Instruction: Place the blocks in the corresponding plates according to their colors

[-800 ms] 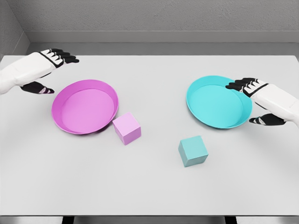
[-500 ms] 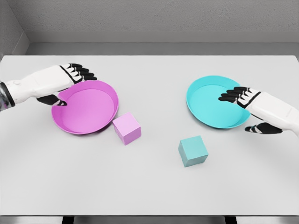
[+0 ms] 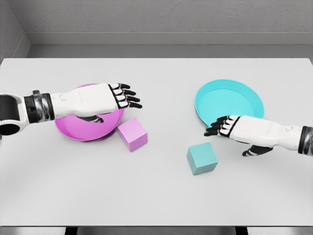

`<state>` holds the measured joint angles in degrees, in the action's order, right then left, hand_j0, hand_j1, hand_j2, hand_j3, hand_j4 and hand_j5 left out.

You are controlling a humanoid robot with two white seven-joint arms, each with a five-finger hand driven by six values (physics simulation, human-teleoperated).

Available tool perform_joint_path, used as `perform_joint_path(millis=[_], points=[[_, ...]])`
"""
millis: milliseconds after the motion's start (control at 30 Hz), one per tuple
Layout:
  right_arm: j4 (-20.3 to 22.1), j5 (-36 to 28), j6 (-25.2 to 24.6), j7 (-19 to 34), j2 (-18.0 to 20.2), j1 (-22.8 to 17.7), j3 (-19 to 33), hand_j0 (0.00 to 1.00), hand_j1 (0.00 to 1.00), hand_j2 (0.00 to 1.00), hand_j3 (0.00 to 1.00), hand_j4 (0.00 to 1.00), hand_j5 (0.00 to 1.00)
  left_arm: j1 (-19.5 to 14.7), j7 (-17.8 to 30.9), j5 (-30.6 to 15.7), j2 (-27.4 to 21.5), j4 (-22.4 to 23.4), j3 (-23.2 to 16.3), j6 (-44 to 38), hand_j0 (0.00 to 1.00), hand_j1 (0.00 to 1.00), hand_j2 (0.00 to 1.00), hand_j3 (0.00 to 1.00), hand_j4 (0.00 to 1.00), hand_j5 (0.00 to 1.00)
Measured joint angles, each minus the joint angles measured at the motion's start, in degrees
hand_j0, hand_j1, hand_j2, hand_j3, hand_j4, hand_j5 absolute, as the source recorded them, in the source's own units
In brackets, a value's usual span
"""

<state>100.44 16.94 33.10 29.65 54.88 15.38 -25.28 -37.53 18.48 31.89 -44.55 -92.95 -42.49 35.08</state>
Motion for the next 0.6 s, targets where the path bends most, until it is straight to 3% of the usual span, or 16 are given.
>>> perform_joint_path(millis=[300, 367, 600], points=[[0.0, 0.08, 1.87, 4.23, -0.96, 4.48, -0.92, 1.0, 1.0, 1.0, 1.0, 1.0, 1.0, -0.53, 0.39, 1.74, 2.55, -0.93, -3.73, 0.0, 1.0, 1.0, 1.0, 1.0, 1.0, 1.0], [0.0, 0.05, 1.92, 4.77, -1.44, 7.47, -2.33, 1.0, 1.0, 1.0, 1.0, 1.0, 1.0, -0.53, 0.54, 2.23, 2.61, -0.96, -4.45, 0.0, 1.0, 1.0, 1.0, 1.0, 1.0, 1.0], [0.0, 0.08, 2.04, 5.32, -3.42, 9.93, -6.4, 1.0, 1.0, 1.0, 1.0, 1.0, 1.0, -1.32, 0.69, 4.77, 2.61, -0.95, -5.84, 0.01, 1.0, 1.0, 1.0, 1.0, 1.0, 1.0]])
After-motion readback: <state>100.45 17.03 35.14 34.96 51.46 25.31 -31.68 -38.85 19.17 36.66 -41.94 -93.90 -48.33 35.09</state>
